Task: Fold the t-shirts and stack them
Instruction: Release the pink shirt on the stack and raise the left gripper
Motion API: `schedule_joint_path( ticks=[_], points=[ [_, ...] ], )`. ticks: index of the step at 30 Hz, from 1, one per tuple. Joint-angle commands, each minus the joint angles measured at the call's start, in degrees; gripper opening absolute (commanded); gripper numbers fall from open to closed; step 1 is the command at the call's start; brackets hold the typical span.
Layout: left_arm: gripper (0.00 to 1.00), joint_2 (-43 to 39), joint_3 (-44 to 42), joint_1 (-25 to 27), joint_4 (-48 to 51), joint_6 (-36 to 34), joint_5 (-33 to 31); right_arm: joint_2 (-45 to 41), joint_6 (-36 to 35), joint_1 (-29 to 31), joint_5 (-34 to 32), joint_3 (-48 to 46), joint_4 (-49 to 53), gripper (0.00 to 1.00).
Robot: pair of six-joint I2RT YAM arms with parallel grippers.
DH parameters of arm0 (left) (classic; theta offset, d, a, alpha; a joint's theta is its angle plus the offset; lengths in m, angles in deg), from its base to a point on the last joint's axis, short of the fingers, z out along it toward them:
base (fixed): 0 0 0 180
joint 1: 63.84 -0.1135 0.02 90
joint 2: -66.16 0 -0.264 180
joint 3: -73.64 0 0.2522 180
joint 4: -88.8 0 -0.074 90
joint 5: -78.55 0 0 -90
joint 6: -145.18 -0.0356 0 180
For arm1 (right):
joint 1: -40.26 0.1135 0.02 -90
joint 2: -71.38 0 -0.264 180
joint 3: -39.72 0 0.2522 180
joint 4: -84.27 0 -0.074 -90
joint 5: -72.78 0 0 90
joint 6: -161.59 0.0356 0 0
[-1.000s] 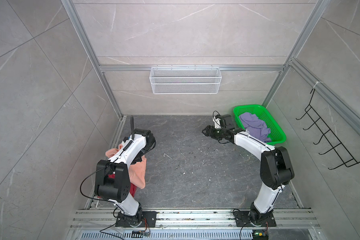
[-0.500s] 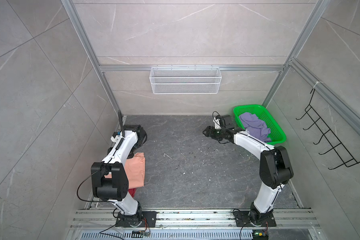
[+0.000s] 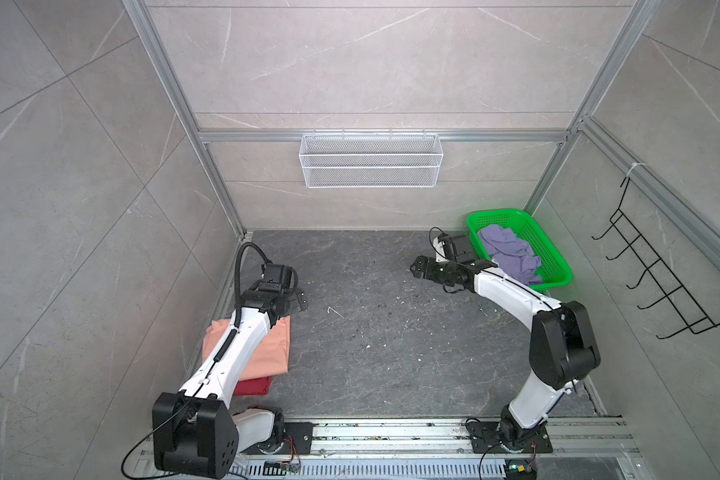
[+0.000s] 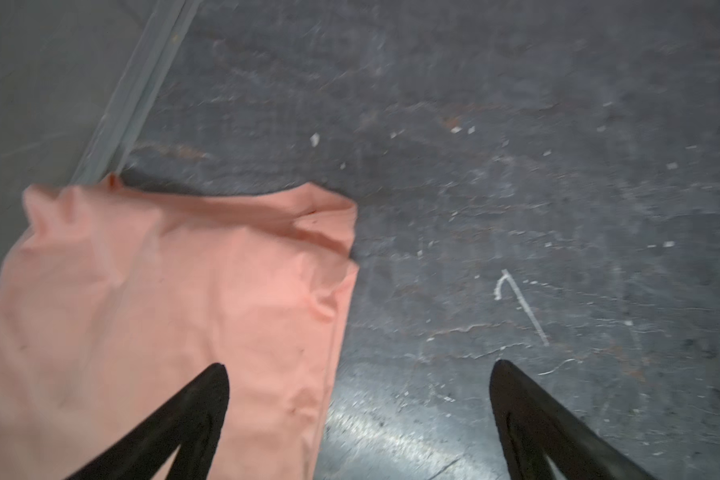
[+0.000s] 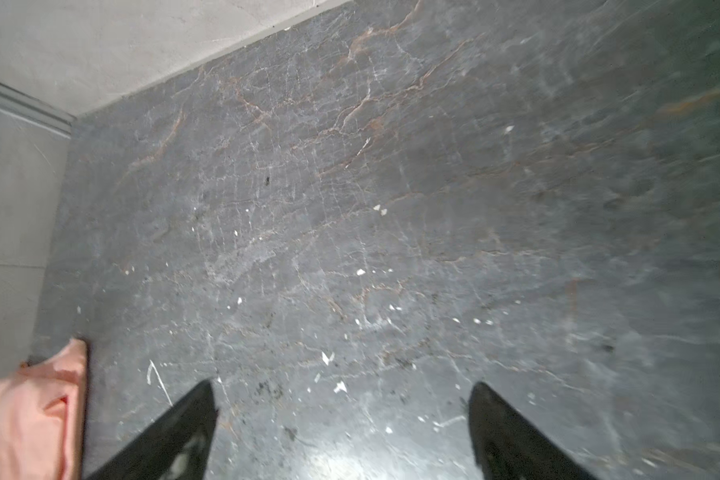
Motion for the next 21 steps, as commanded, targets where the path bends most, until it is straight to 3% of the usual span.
schedule_joint_path(
  ticks=[1,10,13,16,21],
  points=[
    [1.00,-0.8,-1.1,-0.4,-18.1,-6.1,4.1,-8.2,-2.8,-0.2,-8.4,-5.3,0.7,0.99],
    [1.00,6.2,-6.2,-2.8,-33.5,-12.7,3.3,-22.6,-7.7,-1.1,-32.6,-20.4,2.0,1.00],
    [1.00,5.6,-11.2,-5.7,-38.8,-13.1,6.6,-26.5,-8.6,-2.1,-38.6,-26.8,-1.6,1.00],
    [1.00,4.6,-17.2,-6.8,-45.6,-14.0,5.9,-30.9,-8.1,-3.0,-44.9,-32.6,-5.5,0.99],
    [1.00,4.3,-22.9,-7.8,-51.2,-16.0,4.2,-35.0,-12.3,-5.7,-49.3,-41.0,-19.5,1.00]
  ],
)
